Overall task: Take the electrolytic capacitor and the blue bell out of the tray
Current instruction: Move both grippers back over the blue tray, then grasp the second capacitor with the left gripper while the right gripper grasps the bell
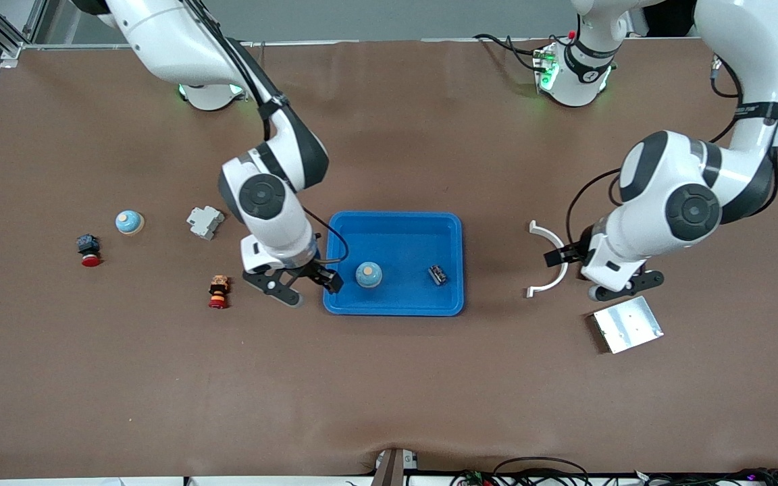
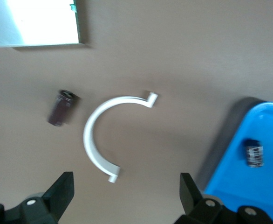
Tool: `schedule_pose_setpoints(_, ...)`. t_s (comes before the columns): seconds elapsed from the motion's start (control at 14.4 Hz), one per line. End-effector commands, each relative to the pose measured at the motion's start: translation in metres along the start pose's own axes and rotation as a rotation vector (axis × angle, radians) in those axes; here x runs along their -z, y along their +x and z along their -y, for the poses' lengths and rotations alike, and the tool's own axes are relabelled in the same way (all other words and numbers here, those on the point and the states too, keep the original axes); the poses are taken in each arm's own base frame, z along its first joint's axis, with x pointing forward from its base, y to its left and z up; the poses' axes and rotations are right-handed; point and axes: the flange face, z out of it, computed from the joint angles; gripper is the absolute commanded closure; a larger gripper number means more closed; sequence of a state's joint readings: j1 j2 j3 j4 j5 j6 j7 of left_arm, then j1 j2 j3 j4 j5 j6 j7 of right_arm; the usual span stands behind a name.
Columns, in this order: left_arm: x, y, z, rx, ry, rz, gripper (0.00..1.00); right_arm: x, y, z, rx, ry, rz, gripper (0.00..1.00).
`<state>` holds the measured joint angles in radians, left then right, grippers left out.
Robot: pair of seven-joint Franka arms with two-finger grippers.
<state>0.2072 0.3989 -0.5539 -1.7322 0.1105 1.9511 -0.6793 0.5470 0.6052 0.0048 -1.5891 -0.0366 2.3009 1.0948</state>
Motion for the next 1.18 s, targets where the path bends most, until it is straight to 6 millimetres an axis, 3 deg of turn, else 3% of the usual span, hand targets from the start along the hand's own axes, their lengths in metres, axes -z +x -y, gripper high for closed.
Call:
schedule_pose_setpoints(0.0, 0.004, -0.007, -0.048, 0.093, -0.038, 0.013, 0.00, -0.025, -0.012, 0.022, -0.064, -0.018, -0.010, 0.00)
schedule_pose_setpoints(0.35, -0.007, -0.028, -0.108, 0.269, -0.058, 0.031, 0.00, -0.054, -0.032, 0.035, -0.074, -0.023, -0.006, 0.00)
schedule_pose_setpoints(0.7, -0.012, -0.026, -0.151, 0.455, -0.131, 0.026, 0.00, -0.097, -0.062, 0.053, -0.084, -0.005, -0.009, 0.00)
schedule_pose_setpoints(0.91, -0.030, -0.029, -0.172, 0.502, -0.160, -0.017, 0.00, -0.100, -0.079, 0.059, -0.066, -0.010, -0.002, 0.00)
schedule_pose_setpoints(1.11, -0.064, -0.041, -0.193, 0.530, -0.127, -0.069, 0.00, -0.108, -0.101, 0.064, -0.071, -0.018, 0.005, 0.00)
